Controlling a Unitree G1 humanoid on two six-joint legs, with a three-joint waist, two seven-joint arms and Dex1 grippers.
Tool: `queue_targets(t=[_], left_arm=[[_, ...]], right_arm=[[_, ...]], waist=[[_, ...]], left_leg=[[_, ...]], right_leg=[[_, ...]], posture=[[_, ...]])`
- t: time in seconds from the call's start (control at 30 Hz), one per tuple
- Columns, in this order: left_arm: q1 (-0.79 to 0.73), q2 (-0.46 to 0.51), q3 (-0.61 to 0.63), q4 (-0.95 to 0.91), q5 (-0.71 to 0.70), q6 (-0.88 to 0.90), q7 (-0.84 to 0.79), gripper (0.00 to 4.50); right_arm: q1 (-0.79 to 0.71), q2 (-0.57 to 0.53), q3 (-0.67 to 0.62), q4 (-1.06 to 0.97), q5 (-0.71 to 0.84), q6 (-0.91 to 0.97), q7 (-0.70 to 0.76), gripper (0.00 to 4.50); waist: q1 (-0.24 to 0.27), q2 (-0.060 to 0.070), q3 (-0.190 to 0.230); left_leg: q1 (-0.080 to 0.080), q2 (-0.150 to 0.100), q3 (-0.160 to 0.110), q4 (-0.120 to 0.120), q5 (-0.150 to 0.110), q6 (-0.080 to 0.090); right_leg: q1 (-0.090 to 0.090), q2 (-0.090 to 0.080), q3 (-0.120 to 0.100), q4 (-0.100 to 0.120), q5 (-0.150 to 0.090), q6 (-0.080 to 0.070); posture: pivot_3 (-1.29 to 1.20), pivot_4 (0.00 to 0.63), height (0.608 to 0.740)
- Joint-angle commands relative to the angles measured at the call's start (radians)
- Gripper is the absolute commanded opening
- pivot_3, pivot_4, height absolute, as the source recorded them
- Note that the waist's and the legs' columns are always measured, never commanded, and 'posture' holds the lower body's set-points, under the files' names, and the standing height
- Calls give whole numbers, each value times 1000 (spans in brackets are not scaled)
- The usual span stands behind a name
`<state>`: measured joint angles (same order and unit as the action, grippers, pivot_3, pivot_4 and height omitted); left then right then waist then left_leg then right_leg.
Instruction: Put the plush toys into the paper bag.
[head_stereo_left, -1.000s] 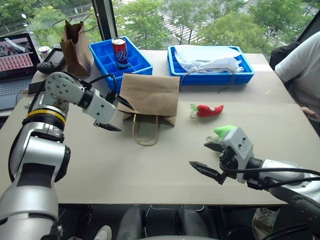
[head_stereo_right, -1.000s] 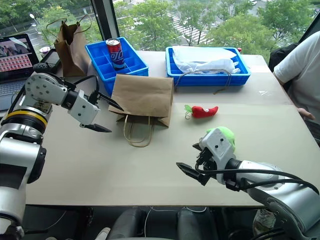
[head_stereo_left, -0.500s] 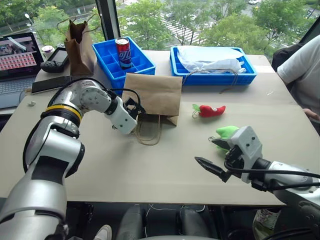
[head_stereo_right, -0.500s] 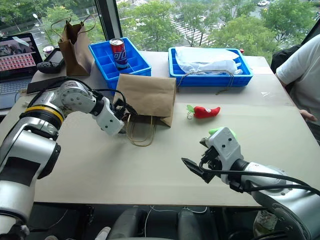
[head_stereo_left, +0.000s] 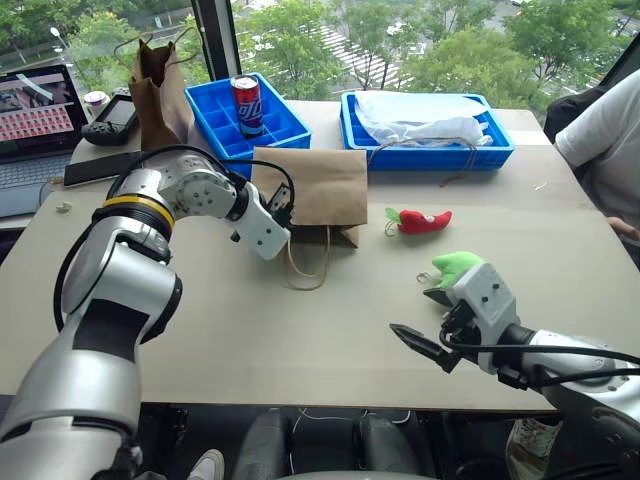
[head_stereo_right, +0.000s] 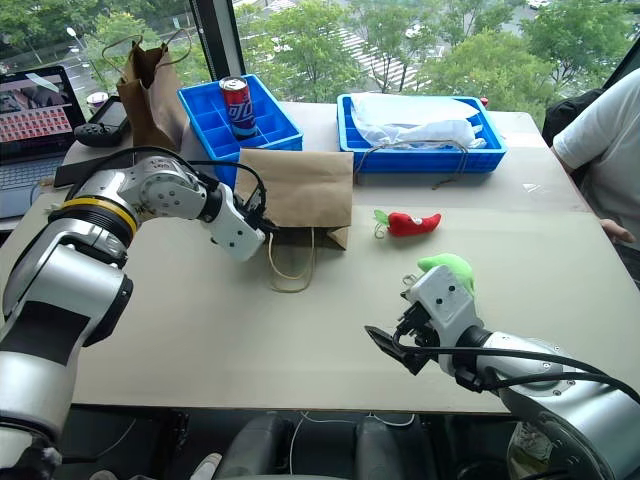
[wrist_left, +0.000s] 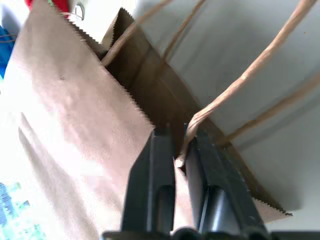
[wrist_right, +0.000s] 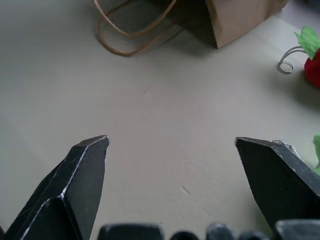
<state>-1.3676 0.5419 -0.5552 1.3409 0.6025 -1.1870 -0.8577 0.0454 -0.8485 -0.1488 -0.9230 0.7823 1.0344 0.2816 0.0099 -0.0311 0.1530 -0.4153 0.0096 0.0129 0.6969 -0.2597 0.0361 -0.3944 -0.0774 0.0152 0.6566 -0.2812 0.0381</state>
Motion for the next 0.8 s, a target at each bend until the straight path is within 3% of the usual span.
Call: queue_targets(t=[0.03,0.1,0.2,0.3,0.4,0.57,0.67,0.8], left_arm=[[32,-31,144,-38,-287,51,-377,27],[79,-48,193,-128,-448,149,-584,27],[166,-46,218,-323,-606,322,-739,27],[312,-20,225,-681,-737,628,-757,27],[443,35,229,-999,-779,902,-728,27],[529,67,254,-1243,-803,1185,-629,27],[546,60,268,-1314,-815,1301,-577,0],[537,36,285,-1363,-836,1440,-500,0]], right_arm=[[29,-7,46,-11,-56,-34,20,4500],[52,3,67,-3,-78,-50,30,4500],[83,24,93,-1,-101,-70,39,4500],[144,39,131,-6,-138,-95,49,4500],[192,108,133,13,-149,-138,38,4500],[178,220,158,39,-153,-174,27,4500],[130,309,165,70,-128,-183,10,3814],[106,376,175,99,-132,-188,2,2446]], waist=[[0,0,0],[-1,0,0],[-6,0,0],[-11,0,0],[-17,0,0],[-22,0,0],[-22,1,0],[-19,1,0]], left_leg=[[0,0,0,0,0,0],[0,0,0,1,0,0],[0,1,0,2,0,0],[0,1,-1,2,0,0],[0,2,-2,2,0,0],[4,3,-3,4,1,0],[9,3,-3,4,2,0],[10,3,-3,4,6,1]], right_leg=[[0,0,0,0,0,0],[0,0,0,0,0,0],[0,0,0,0,0,0],[0,0,1,1,0,0],[1,1,2,4,0,0],[4,1,2,6,0,0],[8,2,3,5,0,-1],[8,3,4,7,1,-2]], posture=[[0,150,740],[0,150,740],[0,150,740],[0,150,740],[0,150,740],[0,150,740],[0,150,740],[0,150,740]])
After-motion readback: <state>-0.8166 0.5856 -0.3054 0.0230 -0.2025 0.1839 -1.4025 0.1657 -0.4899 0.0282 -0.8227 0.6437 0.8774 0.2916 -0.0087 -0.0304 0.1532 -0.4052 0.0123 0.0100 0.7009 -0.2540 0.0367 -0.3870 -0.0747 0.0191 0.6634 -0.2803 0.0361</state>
